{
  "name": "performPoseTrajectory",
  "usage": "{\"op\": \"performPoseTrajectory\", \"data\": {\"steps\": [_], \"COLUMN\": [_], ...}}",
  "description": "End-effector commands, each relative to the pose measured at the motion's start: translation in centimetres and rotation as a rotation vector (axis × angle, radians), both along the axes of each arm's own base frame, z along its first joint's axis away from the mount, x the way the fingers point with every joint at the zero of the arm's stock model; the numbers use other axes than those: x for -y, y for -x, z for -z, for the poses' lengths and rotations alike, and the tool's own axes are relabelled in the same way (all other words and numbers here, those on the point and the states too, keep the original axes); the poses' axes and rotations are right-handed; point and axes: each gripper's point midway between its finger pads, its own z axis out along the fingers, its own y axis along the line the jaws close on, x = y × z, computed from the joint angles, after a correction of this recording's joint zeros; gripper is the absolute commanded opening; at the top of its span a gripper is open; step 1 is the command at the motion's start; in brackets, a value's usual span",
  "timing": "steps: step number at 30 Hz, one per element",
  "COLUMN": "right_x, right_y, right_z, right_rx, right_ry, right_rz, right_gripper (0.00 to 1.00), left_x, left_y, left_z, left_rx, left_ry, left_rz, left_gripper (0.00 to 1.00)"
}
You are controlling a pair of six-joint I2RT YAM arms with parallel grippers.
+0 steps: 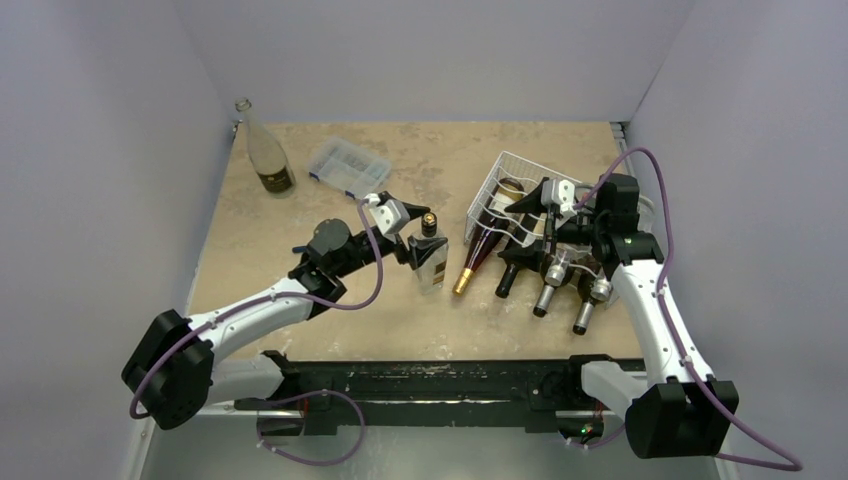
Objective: Take the wine bottle off the wine rack
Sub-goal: Pick up the wine bottle from the center of the board.
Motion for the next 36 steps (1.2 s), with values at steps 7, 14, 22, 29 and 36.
{"op": "performPoseTrajectory", "data": {"steps": [7, 14, 22, 29, 36], "right_x": [0.04, 0.02, 0.06, 0.03, 0.00], "right_y": [0.27, 0.31, 0.29, 0.36, 0.41], "right_z": [-0.21, -0.25, -0.20, -0.22, -0.38], "right_rx": [0.017, 0.018, 0.016, 0.016, 0.018], "right_ry": [-0.010, -0.011, -0.012, -0.012, -0.017], "right_rz": [-0.015, -0.017, -0.015, -0.017, -0.022], "right_gripper": [0.99, 0.99, 0.99, 0.99, 0.99], "left_x": [1.03, 1.32, 1.37, 1.37, 1.38], "left_y": [-0.32, -0.20, -0.31, -0.39, -0.41], "left_z": [-2.64, -2.61, -2.48, -2.36, -2.20], "left_rx": [0.056, 0.062, 0.072, 0.076, 0.076], "left_ry": [0.036, 0.015, -0.005, -0.019, -0.027], "left_rz": [0.002, 0.000, -0.011, -0.019, -0.023], "left_gripper": [0.58, 0.48, 0.43, 0.40, 0.40]}}
